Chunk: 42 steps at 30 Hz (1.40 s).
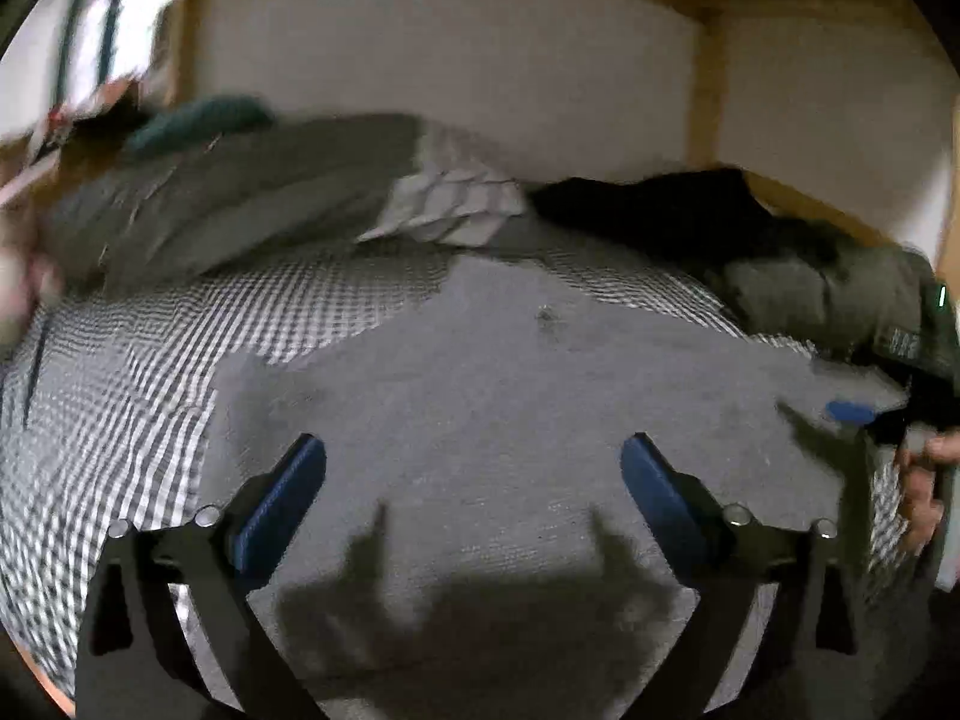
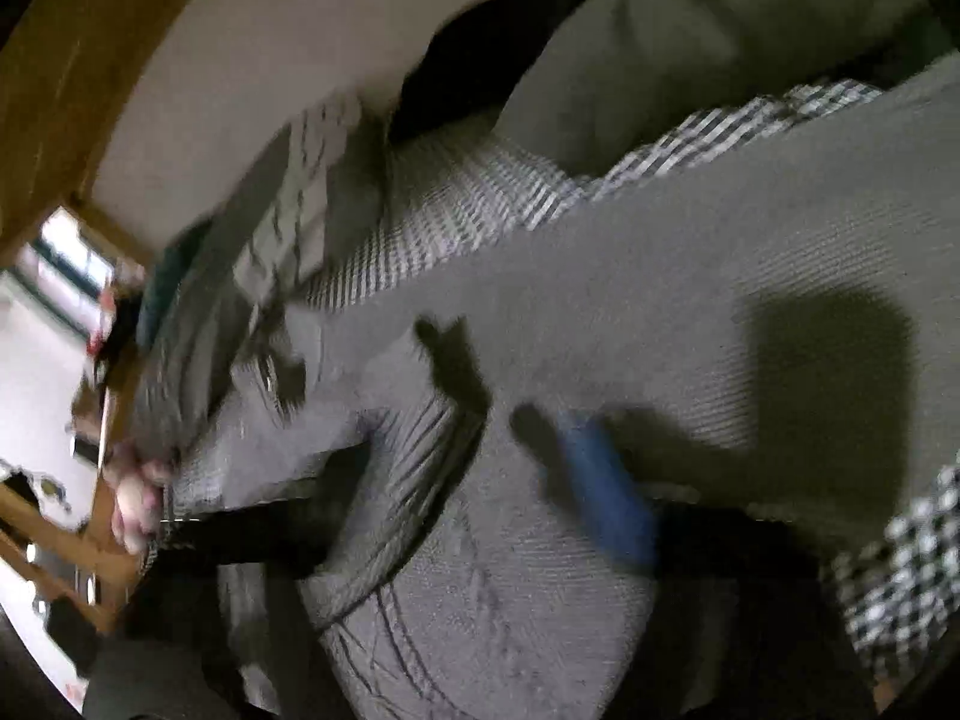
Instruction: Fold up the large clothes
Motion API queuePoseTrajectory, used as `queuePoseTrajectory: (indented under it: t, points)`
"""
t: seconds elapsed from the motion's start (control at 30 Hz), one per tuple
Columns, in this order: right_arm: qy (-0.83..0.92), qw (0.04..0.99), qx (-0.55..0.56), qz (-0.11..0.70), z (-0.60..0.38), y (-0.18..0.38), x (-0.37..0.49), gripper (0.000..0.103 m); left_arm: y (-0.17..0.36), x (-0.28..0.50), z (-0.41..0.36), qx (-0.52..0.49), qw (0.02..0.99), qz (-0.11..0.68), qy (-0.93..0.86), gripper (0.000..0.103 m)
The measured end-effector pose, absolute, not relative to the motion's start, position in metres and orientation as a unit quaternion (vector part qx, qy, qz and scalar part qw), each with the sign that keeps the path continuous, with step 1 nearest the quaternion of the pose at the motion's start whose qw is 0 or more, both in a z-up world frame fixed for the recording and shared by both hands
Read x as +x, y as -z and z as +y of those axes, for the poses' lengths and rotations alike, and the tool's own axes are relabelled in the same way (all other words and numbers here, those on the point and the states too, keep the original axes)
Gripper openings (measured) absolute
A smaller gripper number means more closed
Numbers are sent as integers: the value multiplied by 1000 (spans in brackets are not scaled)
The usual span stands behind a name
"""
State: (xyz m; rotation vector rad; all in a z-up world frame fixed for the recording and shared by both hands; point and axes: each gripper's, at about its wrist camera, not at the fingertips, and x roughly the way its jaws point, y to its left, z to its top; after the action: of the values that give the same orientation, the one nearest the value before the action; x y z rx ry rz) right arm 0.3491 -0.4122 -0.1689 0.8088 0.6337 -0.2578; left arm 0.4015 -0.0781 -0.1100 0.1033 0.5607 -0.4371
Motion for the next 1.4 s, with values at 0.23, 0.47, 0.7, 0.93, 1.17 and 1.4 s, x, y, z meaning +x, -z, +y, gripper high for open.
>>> queuePoseTrajectory:
  t: [0.23, 0.47, 0.7, 0.93, 1.17, 1.4]
  points:
    - [182, 860, 389, 274, -502, 153, 277, 94, 173, 420, -140, 102, 879, 386, 259, 97]
    - [295, 828, 412, 240, -617, 159, 186, 96, 129, 368, -224, 111, 860, 291, 404, 97]
    - [317, 800, 471, 192, -680, 180, 139, 96, 142, 271, -404, 372, 776, 128, 493, 97]
    - [291, 783, 526, 161, -729, 204, 106, 96, 184, 254, -508, 470, 695, 151, 523, 97]
    - [202, 756, 606, 141, -768, 234, 80, 96, 182, 293, -520, 375, 707, 256, 542, 42]
    - [138, 798, 539, 232, -747, 227, 121, 95, 167, 327, -500, 222, 718, 340, 565, 15]
